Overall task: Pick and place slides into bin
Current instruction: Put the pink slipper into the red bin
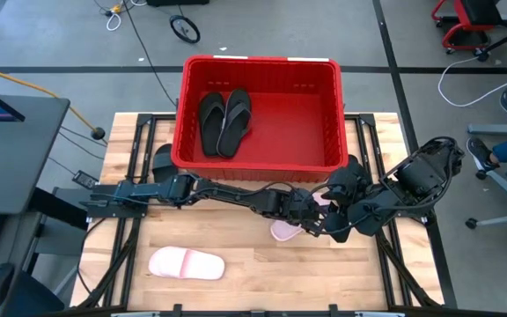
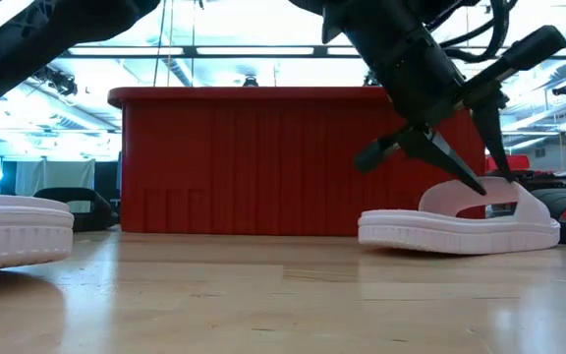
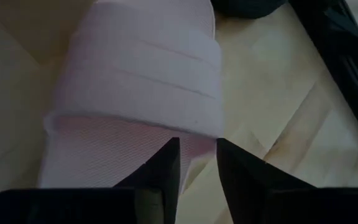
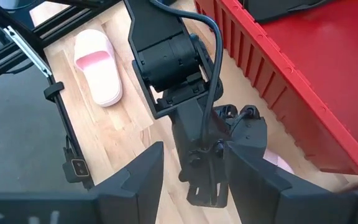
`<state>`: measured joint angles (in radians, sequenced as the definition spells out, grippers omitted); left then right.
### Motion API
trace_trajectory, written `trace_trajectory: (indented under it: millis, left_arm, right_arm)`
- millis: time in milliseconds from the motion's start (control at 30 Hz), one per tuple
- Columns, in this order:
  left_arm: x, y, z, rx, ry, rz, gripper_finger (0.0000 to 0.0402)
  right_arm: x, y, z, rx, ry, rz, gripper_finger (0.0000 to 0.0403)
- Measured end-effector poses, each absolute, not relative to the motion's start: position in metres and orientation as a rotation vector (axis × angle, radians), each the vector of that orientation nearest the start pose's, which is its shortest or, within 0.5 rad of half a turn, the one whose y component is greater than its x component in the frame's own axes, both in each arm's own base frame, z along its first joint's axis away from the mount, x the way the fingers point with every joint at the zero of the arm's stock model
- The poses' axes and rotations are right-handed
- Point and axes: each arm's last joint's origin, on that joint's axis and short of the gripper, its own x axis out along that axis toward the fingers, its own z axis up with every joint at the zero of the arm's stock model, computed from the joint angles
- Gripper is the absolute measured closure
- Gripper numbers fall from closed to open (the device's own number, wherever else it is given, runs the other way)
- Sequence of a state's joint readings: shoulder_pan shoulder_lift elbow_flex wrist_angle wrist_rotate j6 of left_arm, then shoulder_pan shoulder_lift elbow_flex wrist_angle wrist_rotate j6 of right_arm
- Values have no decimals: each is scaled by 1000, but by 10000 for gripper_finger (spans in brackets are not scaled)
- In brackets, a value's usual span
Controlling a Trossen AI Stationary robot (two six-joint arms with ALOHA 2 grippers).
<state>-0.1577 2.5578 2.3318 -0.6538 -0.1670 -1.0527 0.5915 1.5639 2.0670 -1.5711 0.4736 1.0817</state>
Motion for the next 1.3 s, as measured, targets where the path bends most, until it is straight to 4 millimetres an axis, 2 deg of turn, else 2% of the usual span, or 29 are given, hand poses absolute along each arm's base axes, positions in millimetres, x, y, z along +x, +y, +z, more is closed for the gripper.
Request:
trace_trajectory:
  millis: [233,333,700,867,1000,1167,1300]
  left_arm:
    - [552,-76,163,-876,772,492,287]
    - [553,-76,164,-891,765,471,283]
    - [552,-99,168,-915,795,353,289]
    - [551,-105,169,-797,749,385,291]
    - [552,-102,170,-687,706,423,293]
    - [556,-104,175,-528,636,392,294]
    - [559,-104,178,-521,589,383,294]
  right_arm:
    - [214,128,456,462,841,-382,229]
    - [214,128,456,461,840,-381,229]
    - [214,128,456,437,844,-371,229]
    - [214,128,456,427,845,-367,229]
    - [214,128,456,426,845,-366,229]
    - [214,128,456,426,845,-366,229]
    - [214,128,456,426,845,-366,229]
